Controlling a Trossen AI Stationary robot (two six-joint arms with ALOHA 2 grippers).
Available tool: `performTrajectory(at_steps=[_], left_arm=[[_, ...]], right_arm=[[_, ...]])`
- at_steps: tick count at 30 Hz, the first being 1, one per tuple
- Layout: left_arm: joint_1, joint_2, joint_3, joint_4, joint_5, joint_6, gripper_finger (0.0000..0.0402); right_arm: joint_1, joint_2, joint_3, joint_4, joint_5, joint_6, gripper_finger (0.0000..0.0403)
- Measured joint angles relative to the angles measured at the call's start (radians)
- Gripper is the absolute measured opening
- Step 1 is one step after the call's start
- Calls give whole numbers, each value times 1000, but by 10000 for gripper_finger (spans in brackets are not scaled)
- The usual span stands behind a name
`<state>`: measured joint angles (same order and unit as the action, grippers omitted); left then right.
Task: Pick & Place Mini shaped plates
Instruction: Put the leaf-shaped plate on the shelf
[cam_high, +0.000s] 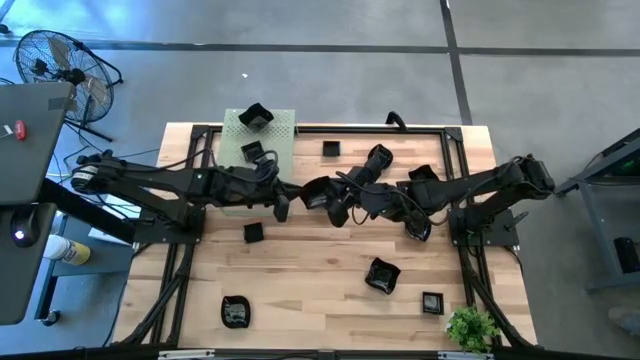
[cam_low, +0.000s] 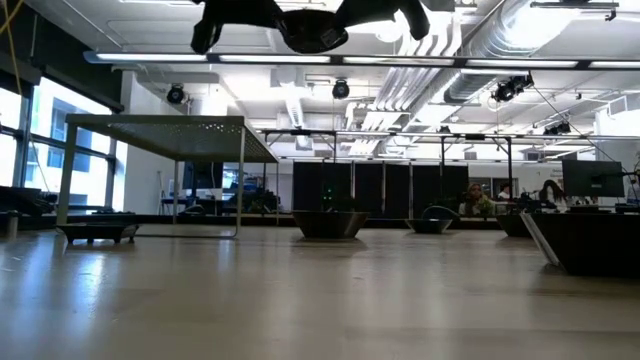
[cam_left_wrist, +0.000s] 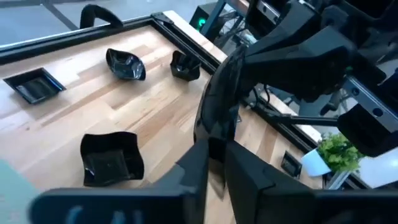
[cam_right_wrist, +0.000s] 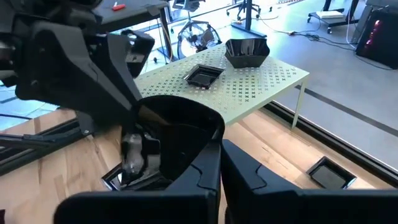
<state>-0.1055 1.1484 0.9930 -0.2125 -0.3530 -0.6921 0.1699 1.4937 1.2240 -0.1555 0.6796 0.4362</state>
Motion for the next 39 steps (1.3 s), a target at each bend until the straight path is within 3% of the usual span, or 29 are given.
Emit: performTrajectory(at_steps=[3,14,21,29,34,39], left_arm=[[0,0,21,-19,-20,26,8],[16,0,171,-294,-55,47,2],[113,-7,296,-530,102,168,0],[281,-22,434,-851,309,374,0],[408,-20,447,-1042,450,571,0],[541,7,446,-1136,499,814,0]], right_arm=[[0,0,0,6,3,0,11],[1,-4,0,3,-38,35,95],[1,-16,0,1,-86,25,134],[8,-16,0,0,-138,-18,106],[8,-16,0,0,-140,-24,74],[8,-16,0,1,-146,-37,47]])
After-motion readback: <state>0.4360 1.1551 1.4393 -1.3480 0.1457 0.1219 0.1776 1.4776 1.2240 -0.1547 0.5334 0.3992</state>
